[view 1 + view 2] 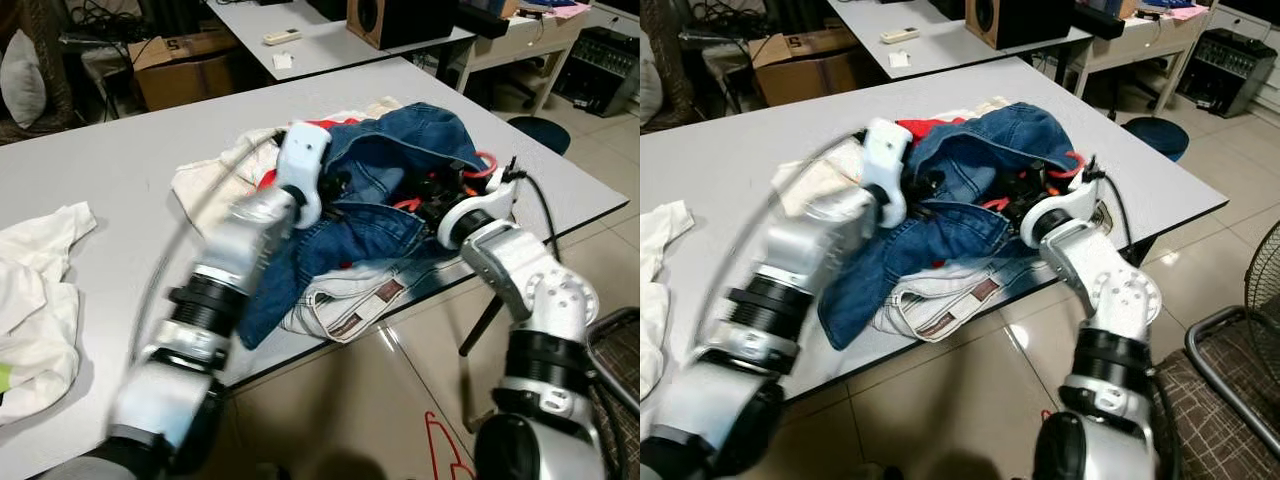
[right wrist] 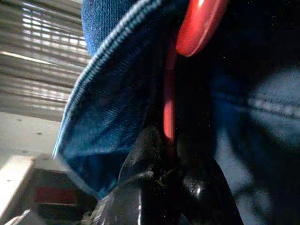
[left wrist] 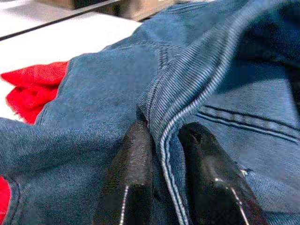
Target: Hang hanger
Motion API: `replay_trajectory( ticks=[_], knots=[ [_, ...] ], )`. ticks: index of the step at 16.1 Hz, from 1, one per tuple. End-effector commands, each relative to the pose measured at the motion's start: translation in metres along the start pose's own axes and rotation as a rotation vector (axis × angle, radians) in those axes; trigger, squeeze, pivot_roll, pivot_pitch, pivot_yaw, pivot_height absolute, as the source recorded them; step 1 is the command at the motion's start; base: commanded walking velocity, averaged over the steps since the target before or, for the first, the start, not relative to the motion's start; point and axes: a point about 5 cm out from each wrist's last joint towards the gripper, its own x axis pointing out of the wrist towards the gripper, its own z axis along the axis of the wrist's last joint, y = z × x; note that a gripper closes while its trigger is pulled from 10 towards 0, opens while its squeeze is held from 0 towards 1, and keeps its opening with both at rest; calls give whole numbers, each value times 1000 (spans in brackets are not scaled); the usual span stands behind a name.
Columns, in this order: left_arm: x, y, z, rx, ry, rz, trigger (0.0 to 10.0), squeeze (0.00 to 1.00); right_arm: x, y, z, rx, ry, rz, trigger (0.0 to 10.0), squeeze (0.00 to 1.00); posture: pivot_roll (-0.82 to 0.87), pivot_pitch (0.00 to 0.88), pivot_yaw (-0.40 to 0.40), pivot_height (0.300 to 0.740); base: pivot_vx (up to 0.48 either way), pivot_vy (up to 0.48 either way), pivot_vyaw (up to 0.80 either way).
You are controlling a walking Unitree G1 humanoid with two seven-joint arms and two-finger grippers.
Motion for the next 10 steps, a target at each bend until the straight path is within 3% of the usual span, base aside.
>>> replay_trajectory(
  ticks=[1,3,4,5,7,10],
  knots=[
    [-8,2,13,10,-21,-93,10000,1000,-2,15,9,-64,-25,39,10000,0,32,16,61,740,0,0,0],
    [-19,12,21,39,-55,-134,10000,1000,-4,19,17,-111,-38,41,10000,0,35,13,57,740,0,0,0],
    [-25,16,25,9,-77,-159,10000,0,-4,21,21,-135,-45,45,10000,0,38,10,54,740,0,0,0],
    [-38,19,30,-46,-86,-247,10000,0,-4,25,26,-172,-47,59,10000,0,44,8,48,740,0,0,0],
    [-50,15,25,-45,-35,-354,10000,0,-2,29,28,-205,-33,70,10000,0,51,6,41,740,0,0,0],
    [-52,26,25,-25,-32,-251,10000,0,1,33,22,-303,25,81,10000,0,56,2,34,740,0,0,0]
  ],
)
